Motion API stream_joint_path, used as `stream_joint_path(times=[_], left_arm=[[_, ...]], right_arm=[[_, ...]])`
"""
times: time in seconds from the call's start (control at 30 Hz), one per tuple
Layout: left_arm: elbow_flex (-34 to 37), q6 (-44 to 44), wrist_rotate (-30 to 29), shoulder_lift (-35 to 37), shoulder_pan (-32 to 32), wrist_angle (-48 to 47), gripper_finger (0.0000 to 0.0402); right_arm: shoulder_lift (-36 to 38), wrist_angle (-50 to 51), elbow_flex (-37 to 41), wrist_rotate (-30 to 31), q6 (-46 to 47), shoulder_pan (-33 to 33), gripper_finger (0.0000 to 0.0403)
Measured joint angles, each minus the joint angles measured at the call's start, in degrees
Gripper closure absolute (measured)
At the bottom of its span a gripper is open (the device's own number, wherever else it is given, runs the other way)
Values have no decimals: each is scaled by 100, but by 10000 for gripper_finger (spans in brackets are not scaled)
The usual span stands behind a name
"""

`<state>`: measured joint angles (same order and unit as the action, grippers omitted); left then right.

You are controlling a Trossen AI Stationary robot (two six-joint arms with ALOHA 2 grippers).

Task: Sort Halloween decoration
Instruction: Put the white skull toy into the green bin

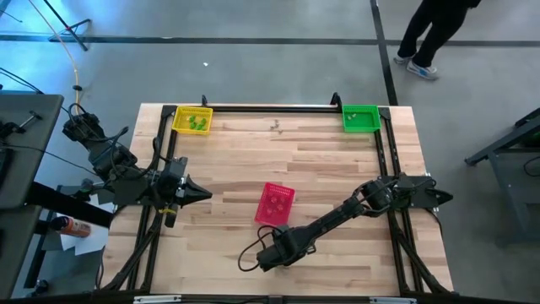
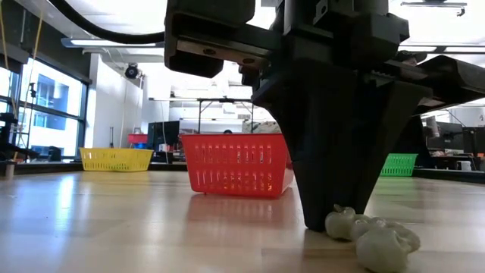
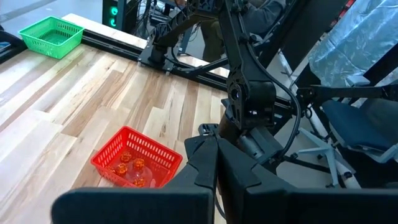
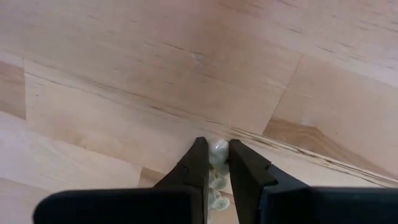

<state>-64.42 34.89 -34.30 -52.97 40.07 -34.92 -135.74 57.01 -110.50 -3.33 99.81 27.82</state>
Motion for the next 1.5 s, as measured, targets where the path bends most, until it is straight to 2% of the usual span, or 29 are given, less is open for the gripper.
stream_joint_path(times=[0.93,1.2,1.33,1.5], left_arm=[[0,12,3,0,0,-134,401],[0,119,166,0,-2,-126,401],[0,195,360,0,-2,-127,401],[0,144,376,0,-2,-128,401]], right_arm=[[-13,153,-409,180,-479,-7,370],[579,92,-412,190,-1270,-11,370],[1198,77,-417,638,-1721,-16,370],[2083,154,-423,1763,-2168,-79,370]])
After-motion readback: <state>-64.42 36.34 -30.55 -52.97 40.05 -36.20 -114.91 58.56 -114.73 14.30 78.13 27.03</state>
